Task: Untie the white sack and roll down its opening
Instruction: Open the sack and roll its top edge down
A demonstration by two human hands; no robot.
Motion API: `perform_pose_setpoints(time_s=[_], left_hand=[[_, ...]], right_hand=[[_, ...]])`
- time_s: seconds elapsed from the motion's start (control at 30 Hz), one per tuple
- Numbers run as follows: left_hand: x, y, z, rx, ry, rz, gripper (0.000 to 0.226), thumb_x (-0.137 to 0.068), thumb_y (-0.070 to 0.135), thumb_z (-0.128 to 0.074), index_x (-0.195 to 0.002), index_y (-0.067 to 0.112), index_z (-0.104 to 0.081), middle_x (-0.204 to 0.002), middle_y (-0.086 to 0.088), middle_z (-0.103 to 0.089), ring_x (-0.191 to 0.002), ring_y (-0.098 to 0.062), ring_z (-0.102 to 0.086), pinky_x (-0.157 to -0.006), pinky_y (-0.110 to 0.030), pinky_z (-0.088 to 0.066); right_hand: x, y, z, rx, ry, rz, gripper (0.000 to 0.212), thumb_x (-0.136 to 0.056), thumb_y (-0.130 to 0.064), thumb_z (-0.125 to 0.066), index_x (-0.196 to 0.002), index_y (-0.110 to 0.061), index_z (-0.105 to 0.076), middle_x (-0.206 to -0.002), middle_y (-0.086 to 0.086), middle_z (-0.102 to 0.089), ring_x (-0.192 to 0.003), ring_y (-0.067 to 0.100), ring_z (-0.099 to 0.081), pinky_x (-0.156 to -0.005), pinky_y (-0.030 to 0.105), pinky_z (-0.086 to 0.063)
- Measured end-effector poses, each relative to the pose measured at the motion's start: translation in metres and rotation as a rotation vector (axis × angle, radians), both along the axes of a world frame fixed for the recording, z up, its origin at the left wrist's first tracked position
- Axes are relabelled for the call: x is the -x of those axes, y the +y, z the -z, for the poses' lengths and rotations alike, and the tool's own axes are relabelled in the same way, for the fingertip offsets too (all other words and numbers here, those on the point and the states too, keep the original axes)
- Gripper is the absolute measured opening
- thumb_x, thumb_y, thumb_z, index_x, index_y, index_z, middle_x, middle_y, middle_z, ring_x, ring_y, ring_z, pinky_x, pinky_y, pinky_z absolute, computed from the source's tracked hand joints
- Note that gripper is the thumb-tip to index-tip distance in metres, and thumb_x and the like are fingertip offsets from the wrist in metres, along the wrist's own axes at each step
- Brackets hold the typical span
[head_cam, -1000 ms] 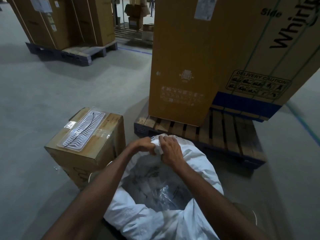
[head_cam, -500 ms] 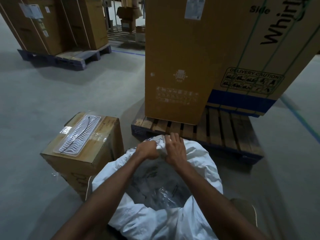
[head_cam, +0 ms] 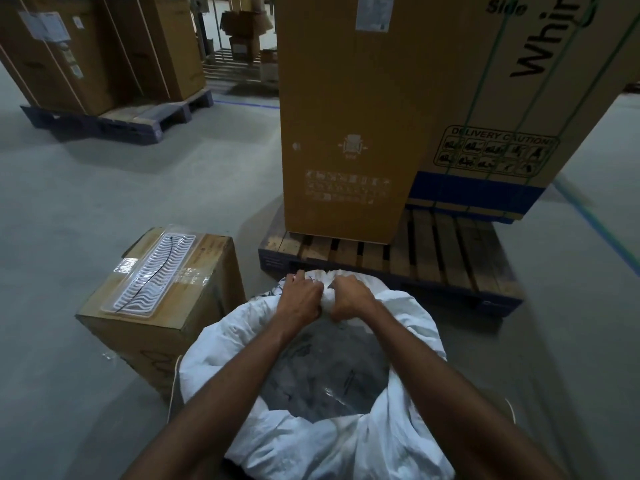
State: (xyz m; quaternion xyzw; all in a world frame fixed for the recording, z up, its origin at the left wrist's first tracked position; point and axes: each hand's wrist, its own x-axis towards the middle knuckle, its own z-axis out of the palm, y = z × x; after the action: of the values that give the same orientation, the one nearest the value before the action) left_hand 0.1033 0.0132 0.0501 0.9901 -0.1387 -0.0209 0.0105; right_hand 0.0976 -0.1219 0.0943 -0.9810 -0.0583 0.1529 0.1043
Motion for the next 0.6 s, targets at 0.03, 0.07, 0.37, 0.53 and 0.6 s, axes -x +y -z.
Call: perform_pose_setpoints(time_s=[0.03,0.07,0.37,0.53,0.6], left_hand=[[0.000,-0.004,-0.004,0.036,0.067,-0.043,0.042,-0.082,0.036,-0.065,-0.121,0.020,-0.064,-0.123,-0.006,-0.068,-0.116,-0.027,-0.056,-0.099,-0.043,-0.044],[-0.002,-0.007,-0.007,0.092,0.155,-0.083,0.046,-0.085,0.040,-0.063,-0.126,0.021,-0.063,-0.129,-0.005,-0.066,-0.121,-0.027,-0.057,-0.102,-0.044,-0.044],[-0.007,-0.002,-0.011,-0.037,0.225,-0.039,0.084,-0.080,0.040,-0.077,-0.149,0.014,-0.038,-0.150,-0.017,-0.044,-0.137,-0.038,-0.041,-0.112,-0.051,-0.039],[0.013,-0.010,-0.001,-0.133,-0.151,0.163,0.090,-0.075,0.031,-0.075,-0.152,0.012,-0.032,-0.149,-0.023,-0.037,-0.139,-0.045,-0.033,-0.121,-0.057,-0.020],[0.009,-0.010,0.006,-0.088,-0.168,0.178,0.076,-0.075,0.030,-0.074,-0.142,0.011,-0.046,-0.136,-0.019,-0.051,-0.128,-0.037,-0.041,-0.116,-0.051,-0.027]], right_hand=[[0.004,-0.003,0.006,0.042,-0.065,-0.025,0.057,-0.071,-0.033,-0.082,-0.123,-0.018,-0.062,-0.122,0.006,-0.063,-0.115,0.026,-0.060,-0.092,0.038,-0.048],[0.011,-0.007,0.012,0.108,-0.135,-0.056,0.071,-0.073,-0.040,-0.082,-0.135,-0.021,-0.055,-0.134,0.006,-0.057,-0.126,0.027,-0.053,-0.105,0.043,-0.041],[0.024,-0.032,0.022,-0.006,-0.088,0.117,0.044,-0.077,-0.045,-0.079,-0.103,-0.018,-0.056,-0.107,0.005,-0.065,-0.101,0.025,-0.064,-0.074,0.031,-0.042],[0.008,-0.038,-0.001,-0.106,0.260,0.144,0.069,-0.065,-0.027,-0.089,-0.122,-0.006,-0.058,-0.110,0.008,-0.064,-0.097,0.023,-0.062,-0.072,0.030,-0.048],[0.007,-0.042,-0.006,-0.106,0.325,0.110,0.074,-0.063,-0.030,-0.089,-0.126,-0.007,-0.058,-0.112,0.007,-0.065,-0.096,0.021,-0.061,-0.071,0.029,-0.047]])
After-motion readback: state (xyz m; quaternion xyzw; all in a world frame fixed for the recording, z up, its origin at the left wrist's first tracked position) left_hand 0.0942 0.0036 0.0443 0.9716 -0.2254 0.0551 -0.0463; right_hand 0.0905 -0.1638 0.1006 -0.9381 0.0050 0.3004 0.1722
